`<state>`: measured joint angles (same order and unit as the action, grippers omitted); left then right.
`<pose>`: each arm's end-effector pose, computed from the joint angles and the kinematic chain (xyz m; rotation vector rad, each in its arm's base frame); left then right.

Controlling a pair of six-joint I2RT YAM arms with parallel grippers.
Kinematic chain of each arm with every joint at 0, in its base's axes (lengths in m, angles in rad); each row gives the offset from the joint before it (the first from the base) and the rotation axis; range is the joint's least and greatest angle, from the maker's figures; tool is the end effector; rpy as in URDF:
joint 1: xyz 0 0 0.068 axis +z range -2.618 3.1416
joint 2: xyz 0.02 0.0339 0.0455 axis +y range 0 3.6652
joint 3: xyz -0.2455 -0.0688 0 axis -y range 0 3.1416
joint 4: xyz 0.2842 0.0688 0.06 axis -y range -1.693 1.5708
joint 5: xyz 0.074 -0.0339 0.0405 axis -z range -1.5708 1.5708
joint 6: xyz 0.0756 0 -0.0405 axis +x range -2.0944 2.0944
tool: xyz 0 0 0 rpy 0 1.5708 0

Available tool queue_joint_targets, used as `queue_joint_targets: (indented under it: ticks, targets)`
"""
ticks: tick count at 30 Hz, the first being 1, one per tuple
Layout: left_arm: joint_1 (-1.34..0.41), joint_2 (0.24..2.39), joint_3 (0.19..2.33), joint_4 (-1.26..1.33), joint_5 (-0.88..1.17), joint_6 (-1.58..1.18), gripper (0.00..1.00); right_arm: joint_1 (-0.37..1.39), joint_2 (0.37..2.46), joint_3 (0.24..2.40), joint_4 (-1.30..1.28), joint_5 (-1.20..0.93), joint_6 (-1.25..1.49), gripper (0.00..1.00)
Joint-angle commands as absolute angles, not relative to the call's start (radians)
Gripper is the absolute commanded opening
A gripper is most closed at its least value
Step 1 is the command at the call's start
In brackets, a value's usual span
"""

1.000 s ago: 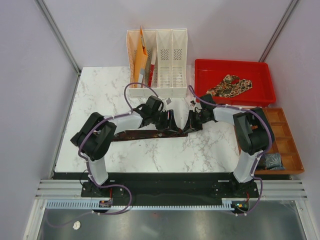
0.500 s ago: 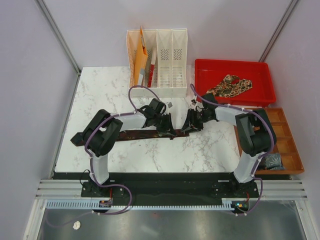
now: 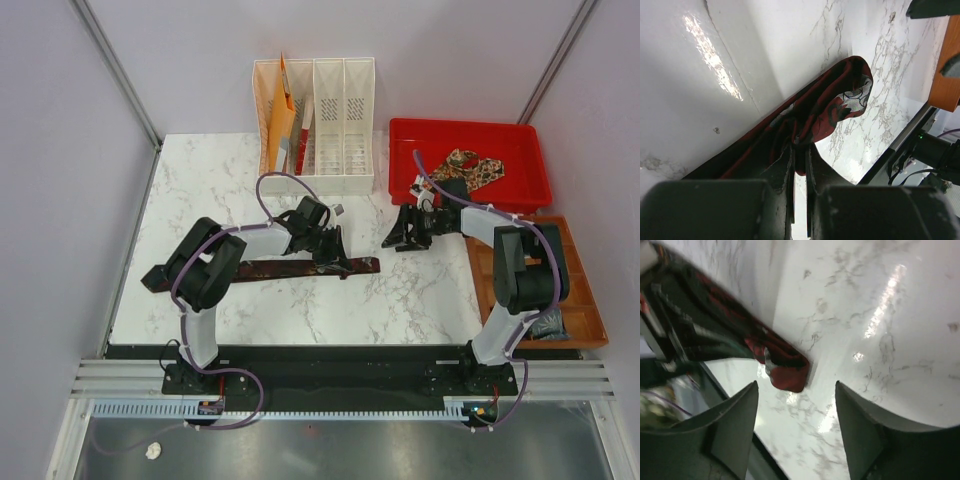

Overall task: Roll the ties
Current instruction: Roll the tie at the center of the board.

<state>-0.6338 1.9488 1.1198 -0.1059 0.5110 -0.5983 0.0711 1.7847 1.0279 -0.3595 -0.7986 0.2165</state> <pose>0.3246 -0.2844 0.0601 0.2804 2.6994 -1.0907 0.3708 0.0807 0.0880 -0.0636 2.5887 1.1617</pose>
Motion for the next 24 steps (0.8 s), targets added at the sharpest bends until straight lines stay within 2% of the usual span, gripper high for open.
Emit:
queue_joint_targets:
  ticks: [1,4,5,7,9,17,24]
  targets:
    - [-0.632,2.003,1.114,-0.141,0.448,-0.568,0.05,0.08,1.695,1.089,-0.382,-0.933,-0.422,0.73]
    - [-0.63,2.0,1.108,-0.141,0.451,-0.566,0.05,0.084,1.684,1.107,-0.544,-0.928,-0.94,0.75]
    - [-0.63,1.997,1.108,-0.14,0.451,-0.563,0.05,0.089,1.703,1.114,-0.678,-0.924,-1.08,0.76]
    - [-0.63,1.997,1.103,-0.14,0.453,-0.563,0.05,0.098,1.724,1.12,-0.757,-0.923,-1.342,0.76]
    - [-0.629,2.0,1.101,-0.138,0.456,-0.563,0.05,0.123,1.755,1.118,-0.84,-0.923,-1.47,0.77]
    - [-0.629,2.003,1.101,-0.13,0.463,-0.566,0.05,0.255,1.809,1.157,-0.945,-0.882,-1.664,0.76]
    - [-0.626,2.003,1.104,-0.13,0.466,-0.568,0.04,0.308,1.841,1.166,-0.807,-0.805,-1.514,0.72]
